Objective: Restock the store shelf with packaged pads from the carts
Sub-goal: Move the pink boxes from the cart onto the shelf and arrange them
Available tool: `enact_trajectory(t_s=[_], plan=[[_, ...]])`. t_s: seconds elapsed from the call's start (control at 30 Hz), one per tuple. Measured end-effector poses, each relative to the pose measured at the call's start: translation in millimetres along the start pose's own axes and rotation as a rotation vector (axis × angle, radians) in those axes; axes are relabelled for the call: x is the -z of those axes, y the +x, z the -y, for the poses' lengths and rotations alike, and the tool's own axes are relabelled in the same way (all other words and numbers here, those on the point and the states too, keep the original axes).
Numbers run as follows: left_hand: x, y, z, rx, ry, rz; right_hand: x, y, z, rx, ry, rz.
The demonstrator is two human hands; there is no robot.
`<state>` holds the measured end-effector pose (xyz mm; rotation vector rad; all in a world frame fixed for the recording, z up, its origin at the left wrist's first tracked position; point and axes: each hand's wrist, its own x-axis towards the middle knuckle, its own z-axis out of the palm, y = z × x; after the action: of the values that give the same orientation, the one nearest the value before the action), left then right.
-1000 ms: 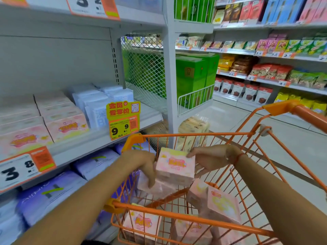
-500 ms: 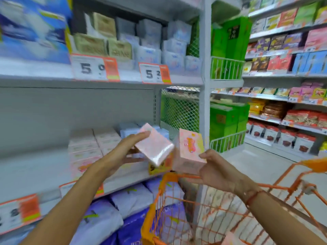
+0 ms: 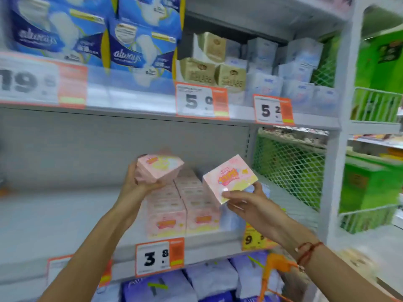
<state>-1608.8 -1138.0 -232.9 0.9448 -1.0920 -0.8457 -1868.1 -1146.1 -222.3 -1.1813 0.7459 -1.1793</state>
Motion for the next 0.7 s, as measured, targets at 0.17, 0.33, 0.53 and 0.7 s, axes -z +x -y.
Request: enact_trajectory(t_s=[0.17,0.33,0.53,0.7], plan=[[26,30,3,-0.061,0.247,-0.012,-24,47,-2,0.013,-0.112,0.036],[31,52,17,0.040,0.298,0.031,-43,85,1,0.005,-0.246,0.136],[33,74,15,0.091,0.439,0.090,-52,143,-2,0.001,-0.195,0.095],[40,88,3,0.086,0.653,0.165,-52,165,-6,0.022,-0.238,0.034]])
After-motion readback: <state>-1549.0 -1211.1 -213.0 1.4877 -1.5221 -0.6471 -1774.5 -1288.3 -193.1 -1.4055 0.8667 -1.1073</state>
